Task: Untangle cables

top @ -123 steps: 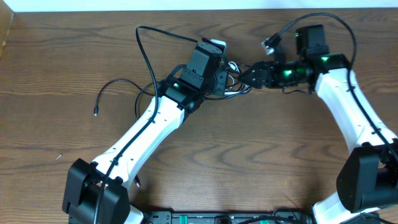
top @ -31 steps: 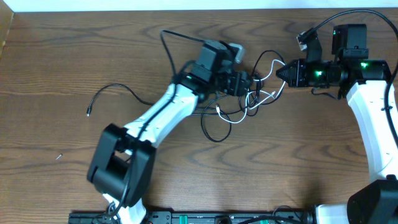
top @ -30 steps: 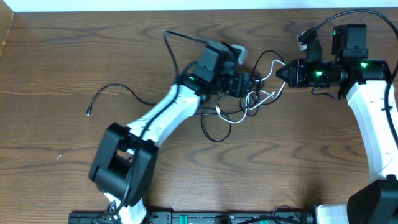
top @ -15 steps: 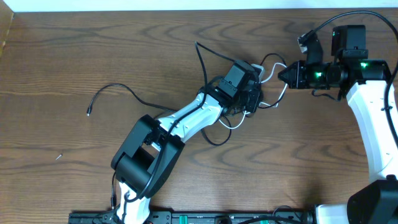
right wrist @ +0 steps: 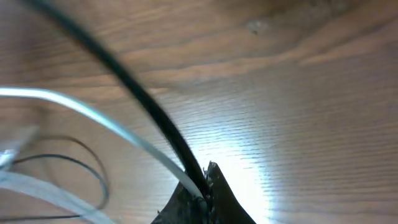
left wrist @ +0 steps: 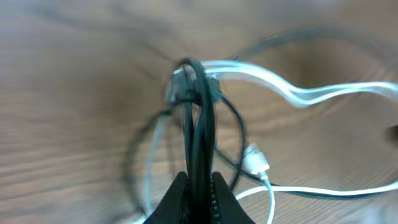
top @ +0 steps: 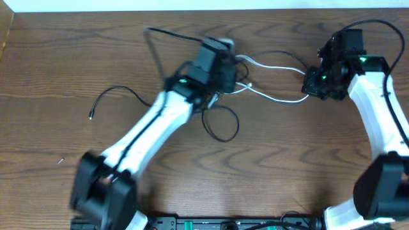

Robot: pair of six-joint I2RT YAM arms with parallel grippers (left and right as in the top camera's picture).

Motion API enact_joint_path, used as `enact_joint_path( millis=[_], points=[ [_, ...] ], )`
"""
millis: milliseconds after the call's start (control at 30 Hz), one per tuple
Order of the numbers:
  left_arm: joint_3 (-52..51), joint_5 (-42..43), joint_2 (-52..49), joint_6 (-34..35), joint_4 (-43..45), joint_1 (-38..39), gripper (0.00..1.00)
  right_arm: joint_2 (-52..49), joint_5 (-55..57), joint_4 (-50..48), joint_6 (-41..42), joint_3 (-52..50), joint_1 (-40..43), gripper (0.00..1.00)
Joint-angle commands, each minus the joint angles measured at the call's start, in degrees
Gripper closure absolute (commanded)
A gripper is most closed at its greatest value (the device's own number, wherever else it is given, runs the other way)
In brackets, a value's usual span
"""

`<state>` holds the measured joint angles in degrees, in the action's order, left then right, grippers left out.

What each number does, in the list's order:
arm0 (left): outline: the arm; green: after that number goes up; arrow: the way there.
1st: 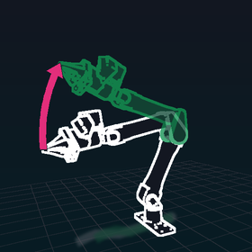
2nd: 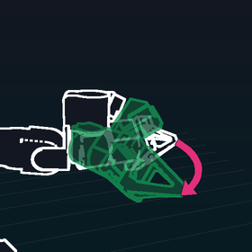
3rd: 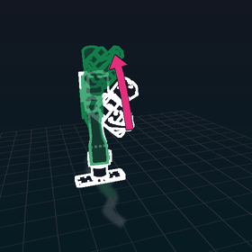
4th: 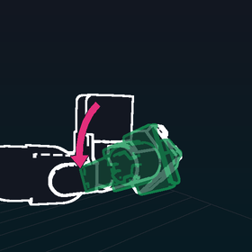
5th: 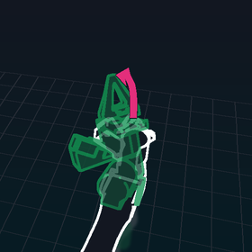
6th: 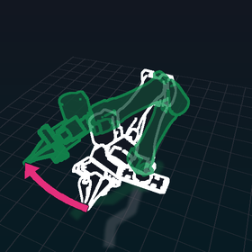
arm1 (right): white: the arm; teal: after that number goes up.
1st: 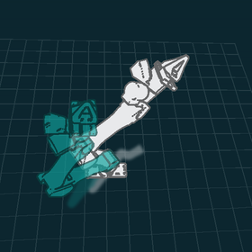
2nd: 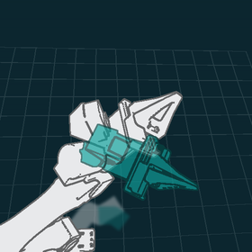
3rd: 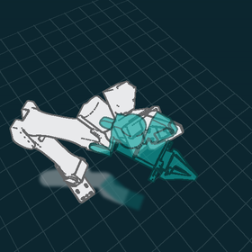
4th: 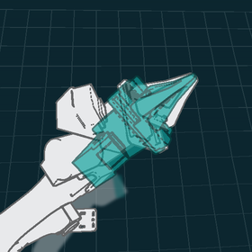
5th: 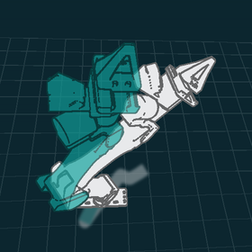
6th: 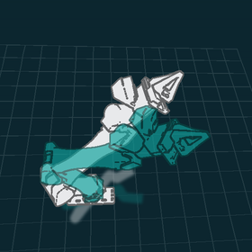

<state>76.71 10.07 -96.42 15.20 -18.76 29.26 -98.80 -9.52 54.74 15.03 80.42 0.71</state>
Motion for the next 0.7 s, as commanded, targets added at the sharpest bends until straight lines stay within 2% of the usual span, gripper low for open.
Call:
enact_joint_path(
  millis=[0,267,533,667],
  points=[
    [0.94,-2.14,6.84,0.07,-2.14,-3.80,0.93,-3.21,3.69,-0.04,1.49,0.42,1.44,0.99],
    [0.94,-2.19,17.94,-0.63,-4.63,-14.27,0.93,-7.69,4.00,-0.48,1.44,0.42,6.54,0.99],
    [0.94,-2.23,18.58,-5.33,-6.10,-22.97,0.93,-7.72,4.00,-0.20,0.57,0.42,9.70,0.99],
    [0.94,-2.23,18.29,-5.35,-6.25,-26.49,0.93,-7.72,4.00,0.04,0.57,0.42,10.21,0.99]
  ],
)
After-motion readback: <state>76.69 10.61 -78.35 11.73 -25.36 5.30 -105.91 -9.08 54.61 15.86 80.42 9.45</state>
